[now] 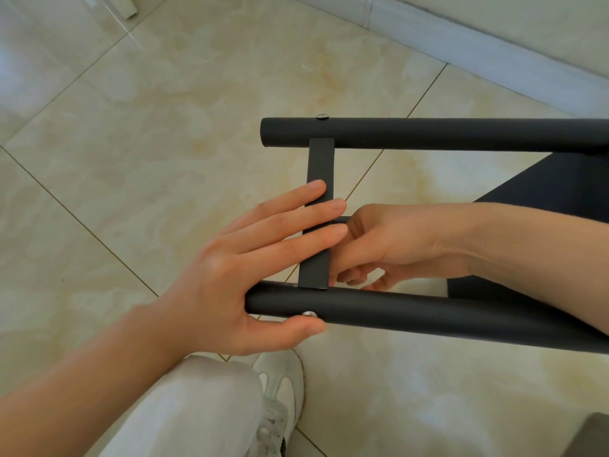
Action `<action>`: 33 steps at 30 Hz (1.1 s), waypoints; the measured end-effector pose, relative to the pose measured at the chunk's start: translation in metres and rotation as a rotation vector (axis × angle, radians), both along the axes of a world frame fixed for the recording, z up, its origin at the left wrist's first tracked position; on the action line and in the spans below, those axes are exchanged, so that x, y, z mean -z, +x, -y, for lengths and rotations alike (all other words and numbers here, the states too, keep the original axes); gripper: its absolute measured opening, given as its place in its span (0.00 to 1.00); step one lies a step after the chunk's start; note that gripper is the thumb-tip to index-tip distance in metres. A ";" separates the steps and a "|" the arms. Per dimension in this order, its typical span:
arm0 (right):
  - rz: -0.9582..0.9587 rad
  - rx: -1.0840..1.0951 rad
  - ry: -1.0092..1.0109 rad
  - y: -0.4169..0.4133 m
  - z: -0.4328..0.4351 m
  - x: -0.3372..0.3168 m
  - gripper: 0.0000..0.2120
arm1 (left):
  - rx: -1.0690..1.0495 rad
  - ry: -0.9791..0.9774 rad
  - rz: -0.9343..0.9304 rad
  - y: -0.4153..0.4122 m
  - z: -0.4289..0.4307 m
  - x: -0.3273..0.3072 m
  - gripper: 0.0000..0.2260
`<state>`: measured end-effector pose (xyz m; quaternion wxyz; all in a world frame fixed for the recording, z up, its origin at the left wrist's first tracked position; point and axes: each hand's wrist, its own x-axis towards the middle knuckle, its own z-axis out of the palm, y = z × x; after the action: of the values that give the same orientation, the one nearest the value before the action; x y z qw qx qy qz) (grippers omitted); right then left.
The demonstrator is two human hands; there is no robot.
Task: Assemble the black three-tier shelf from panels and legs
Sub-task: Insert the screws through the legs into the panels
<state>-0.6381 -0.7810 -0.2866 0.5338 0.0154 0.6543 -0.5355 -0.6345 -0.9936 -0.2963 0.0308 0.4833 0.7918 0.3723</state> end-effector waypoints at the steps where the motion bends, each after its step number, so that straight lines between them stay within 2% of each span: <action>1: -0.011 0.002 0.009 0.001 0.002 0.001 0.09 | 0.000 0.000 0.000 0.000 0.000 0.000 0.27; 6: 0.007 0.021 -0.063 -0.003 -0.001 0.000 0.22 | -0.001 -0.002 0.003 0.000 0.001 0.000 0.27; 8: 0.016 0.004 -0.065 -0.004 -0.003 -0.001 0.19 | -0.001 0.003 -0.001 0.000 0.000 0.001 0.27; 11: -0.007 -0.008 0.004 -0.003 -0.002 0.000 0.08 | 0.005 0.013 -0.009 -0.002 -0.001 0.001 0.27; 13: -0.002 -0.003 0.003 -0.003 -0.001 0.000 0.05 | 0.005 0.014 -0.009 -0.002 -0.001 0.001 0.27; 16: 0.046 0.017 -0.086 -0.004 -0.002 0.000 0.09 | 0.002 0.012 -0.006 -0.001 -0.001 0.002 0.27; 19: 0.024 0.011 -0.086 -0.003 -0.002 0.002 0.15 | -0.001 0.011 -0.010 -0.002 0.000 0.002 0.27; 22: -0.023 0.016 -0.033 -0.001 0.000 0.001 0.06 | -0.004 0.013 -0.019 -0.002 0.000 0.003 0.27; 24: -0.007 0.019 -0.032 -0.002 -0.001 0.000 0.06 | -0.003 0.014 -0.018 -0.002 0.000 0.003 0.27; 26: 0.022 0.023 -0.074 -0.003 -0.004 0.000 0.11 | -0.005 0.014 -0.016 -0.002 0.000 0.003 0.27; 29: 0.038 0.025 -0.118 -0.003 -0.004 0.000 0.08 | -0.008 0.010 -0.018 -0.002 0.000 0.003 0.27; 33: 0.029 0.017 -0.049 0.000 0.001 0.000 0.07 | -0.009 0.013 -0.019 -0.002 0.000 0.004 0.27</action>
<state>-0.6383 -0.7818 -0.2869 0.5389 0.0158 0.6329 -0.5556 -0.6368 -0.9933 -0.2999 0.0186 0.4834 0.7917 0.3730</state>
